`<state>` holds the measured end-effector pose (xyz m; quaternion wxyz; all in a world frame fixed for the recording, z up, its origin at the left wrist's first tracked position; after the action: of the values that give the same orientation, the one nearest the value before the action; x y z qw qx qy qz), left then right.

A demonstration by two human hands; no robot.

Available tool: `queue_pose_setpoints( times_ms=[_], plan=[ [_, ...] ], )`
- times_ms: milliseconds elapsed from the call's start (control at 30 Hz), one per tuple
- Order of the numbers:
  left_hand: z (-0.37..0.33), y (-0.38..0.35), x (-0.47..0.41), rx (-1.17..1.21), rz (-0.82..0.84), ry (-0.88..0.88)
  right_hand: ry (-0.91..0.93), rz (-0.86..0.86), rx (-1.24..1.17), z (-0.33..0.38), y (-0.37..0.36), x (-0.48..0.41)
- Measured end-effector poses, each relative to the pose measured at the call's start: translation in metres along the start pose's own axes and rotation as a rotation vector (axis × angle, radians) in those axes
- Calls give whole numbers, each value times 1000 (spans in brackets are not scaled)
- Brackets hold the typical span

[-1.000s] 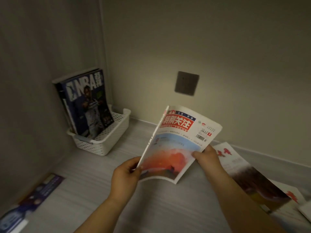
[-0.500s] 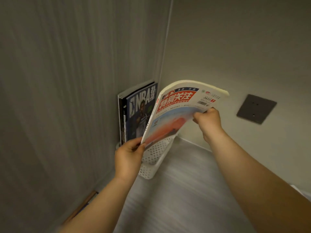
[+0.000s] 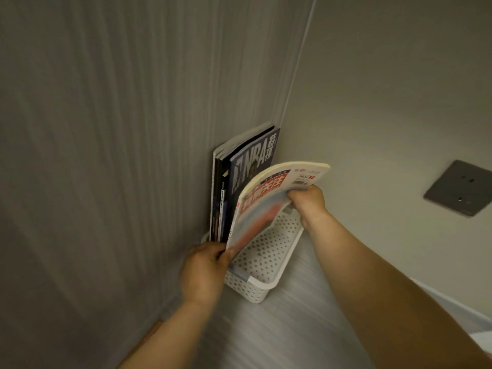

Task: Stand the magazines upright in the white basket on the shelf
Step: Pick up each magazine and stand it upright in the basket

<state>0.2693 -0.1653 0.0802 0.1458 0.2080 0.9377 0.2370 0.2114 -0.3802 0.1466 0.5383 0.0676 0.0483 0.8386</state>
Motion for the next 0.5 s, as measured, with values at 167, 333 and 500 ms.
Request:
queue_pose_setpoints(
  times_ms=[167,333,500],
  plan=[
    [10,2,-7,-24,-100,-2,-43,89,84,-21,-14,-6],
    [11,-3,-4,71,-160,17,7,195,-30,-24,-36,-4],
    [5,-10,-10,76,-93,-33,-97,268,-29,-39,-49,3]
  ],
)
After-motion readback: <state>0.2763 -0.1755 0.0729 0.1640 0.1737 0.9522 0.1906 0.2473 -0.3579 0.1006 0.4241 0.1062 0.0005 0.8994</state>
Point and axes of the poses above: each hand's wrist, its own x-axis away from the middle knuckle, its own y-axis out of the back of the hand, z = x × y, the point moved 5 cm from there along -x, towards the middle knuckle, and after that the axes turned 3 degrees about -x, right-handed, at the moved point
